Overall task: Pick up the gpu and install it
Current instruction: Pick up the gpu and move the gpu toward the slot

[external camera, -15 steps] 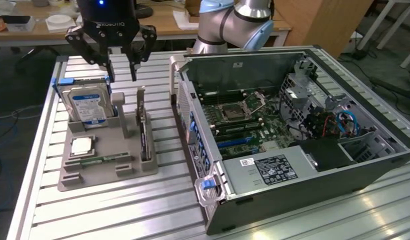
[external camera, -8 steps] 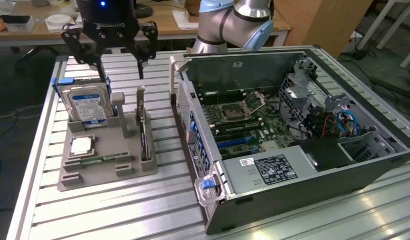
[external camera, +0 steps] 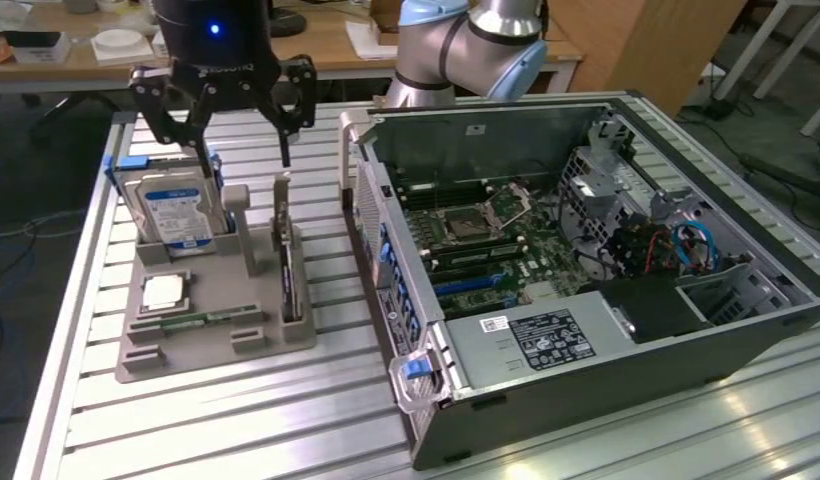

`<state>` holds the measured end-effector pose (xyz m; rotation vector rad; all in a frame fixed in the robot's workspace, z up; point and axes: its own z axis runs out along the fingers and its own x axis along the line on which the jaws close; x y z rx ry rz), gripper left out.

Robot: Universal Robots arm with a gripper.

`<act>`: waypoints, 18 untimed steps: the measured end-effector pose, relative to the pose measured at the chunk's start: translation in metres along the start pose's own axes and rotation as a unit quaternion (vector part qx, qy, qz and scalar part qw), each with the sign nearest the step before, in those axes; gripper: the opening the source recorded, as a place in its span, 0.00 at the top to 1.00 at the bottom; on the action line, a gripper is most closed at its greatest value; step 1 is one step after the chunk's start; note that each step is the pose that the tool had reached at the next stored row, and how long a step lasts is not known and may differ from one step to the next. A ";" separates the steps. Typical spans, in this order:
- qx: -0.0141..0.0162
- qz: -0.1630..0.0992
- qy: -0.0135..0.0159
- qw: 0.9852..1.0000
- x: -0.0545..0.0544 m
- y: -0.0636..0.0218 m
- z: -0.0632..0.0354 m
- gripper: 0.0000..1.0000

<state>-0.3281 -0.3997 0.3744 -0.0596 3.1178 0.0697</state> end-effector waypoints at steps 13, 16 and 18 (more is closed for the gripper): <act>0.004 0.055 -0.003 0.998 0.000 -0.0014 0.0222 0.24; 0.009 0.055 -0.003 0.998 -0.001 -0.0017 0.0244 0.24; 0.010 0.055 -0.003 0.998 -0.006 -0.0019 0.0271 0.24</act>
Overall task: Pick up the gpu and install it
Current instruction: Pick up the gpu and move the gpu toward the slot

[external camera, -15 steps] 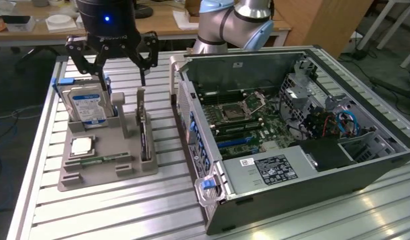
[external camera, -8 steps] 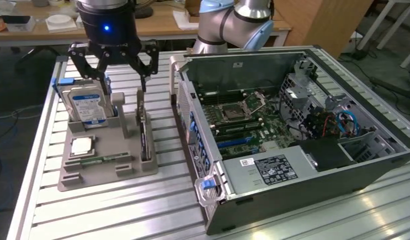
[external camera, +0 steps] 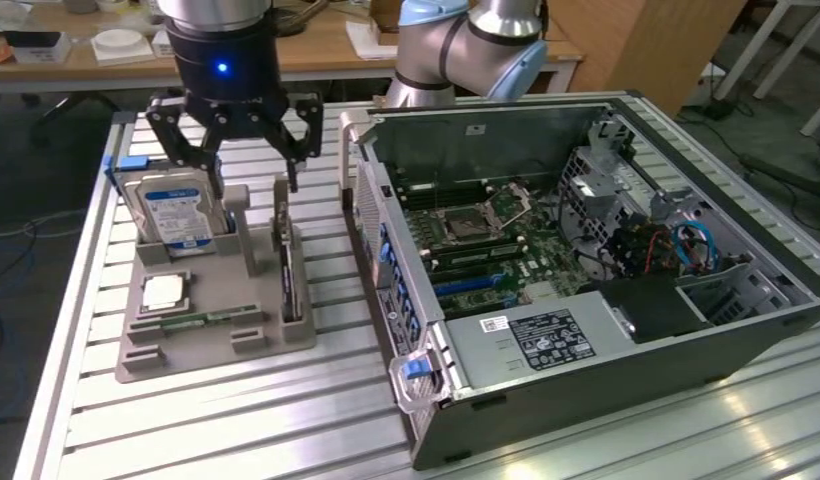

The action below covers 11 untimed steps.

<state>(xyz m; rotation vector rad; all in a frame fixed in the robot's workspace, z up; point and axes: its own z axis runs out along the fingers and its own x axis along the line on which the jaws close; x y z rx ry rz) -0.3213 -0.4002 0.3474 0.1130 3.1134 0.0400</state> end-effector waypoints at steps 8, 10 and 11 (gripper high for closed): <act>0.000 0.000 0.000 1.000 -0.005 -0.0030 0.0144 0.24; 0.000 0.000 0.000 1.000 -0.005 -0.0034 0.0180 0.24; 0.000 0.000 0.000 1.000 -0.005 -0.0035 0.0196 0.24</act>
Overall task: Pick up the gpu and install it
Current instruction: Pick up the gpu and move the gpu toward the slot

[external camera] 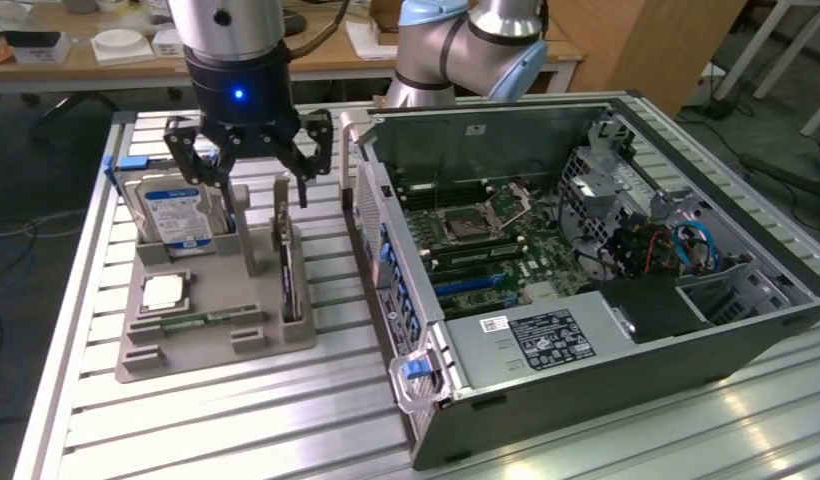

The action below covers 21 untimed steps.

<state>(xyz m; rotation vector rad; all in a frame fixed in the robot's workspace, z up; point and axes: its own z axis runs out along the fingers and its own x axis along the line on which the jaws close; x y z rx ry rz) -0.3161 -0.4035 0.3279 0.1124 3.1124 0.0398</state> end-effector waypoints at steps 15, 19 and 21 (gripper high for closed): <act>-0.001 -0.015 -0.003 1.000 -0.003 -0.0048 0.0151 0.24; -0.001 -0.017 -0.003 1.000 -0.004 -0.0105 0.0219 0.24; -0.001 -0.019 -0.003 1.000 -0.004 -0.0122 0.0255 0.24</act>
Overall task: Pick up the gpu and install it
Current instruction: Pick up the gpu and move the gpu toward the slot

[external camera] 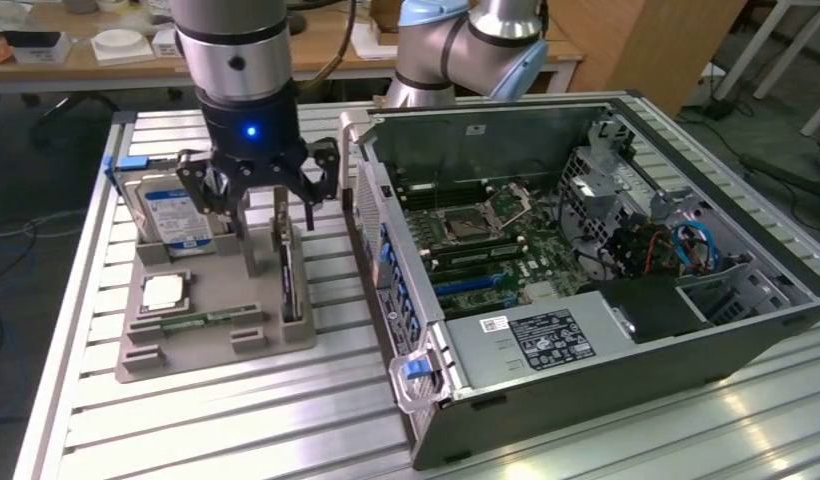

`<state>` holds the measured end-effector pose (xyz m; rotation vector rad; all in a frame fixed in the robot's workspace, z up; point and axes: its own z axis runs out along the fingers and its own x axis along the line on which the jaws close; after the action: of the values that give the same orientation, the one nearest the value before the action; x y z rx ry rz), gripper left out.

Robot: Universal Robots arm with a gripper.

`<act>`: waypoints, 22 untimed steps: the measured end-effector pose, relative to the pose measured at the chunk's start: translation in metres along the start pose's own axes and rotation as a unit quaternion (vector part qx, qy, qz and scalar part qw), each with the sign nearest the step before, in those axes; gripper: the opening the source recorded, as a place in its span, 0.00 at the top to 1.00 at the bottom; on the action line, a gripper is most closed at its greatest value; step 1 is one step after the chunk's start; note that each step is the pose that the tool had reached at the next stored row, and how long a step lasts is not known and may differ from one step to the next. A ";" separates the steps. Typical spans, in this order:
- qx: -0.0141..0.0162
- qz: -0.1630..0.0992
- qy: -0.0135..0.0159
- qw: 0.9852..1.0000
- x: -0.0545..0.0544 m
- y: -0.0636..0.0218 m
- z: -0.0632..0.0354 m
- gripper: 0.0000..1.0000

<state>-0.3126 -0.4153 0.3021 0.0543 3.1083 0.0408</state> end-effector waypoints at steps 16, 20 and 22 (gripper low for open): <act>-0.001 -0.018 0.003 1.000 -0.002 -0.0014 0.0291 0.24; -0.001 -0.018 0.005 1.000 -0.006 -0.0015 0.0353 0.24; -0.001 -0.018 0.005 1.000 -0.006 -0.0016 0.0387 0.24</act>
<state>-0.3058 -0.4161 0.2636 -0.0010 3.1176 0.0437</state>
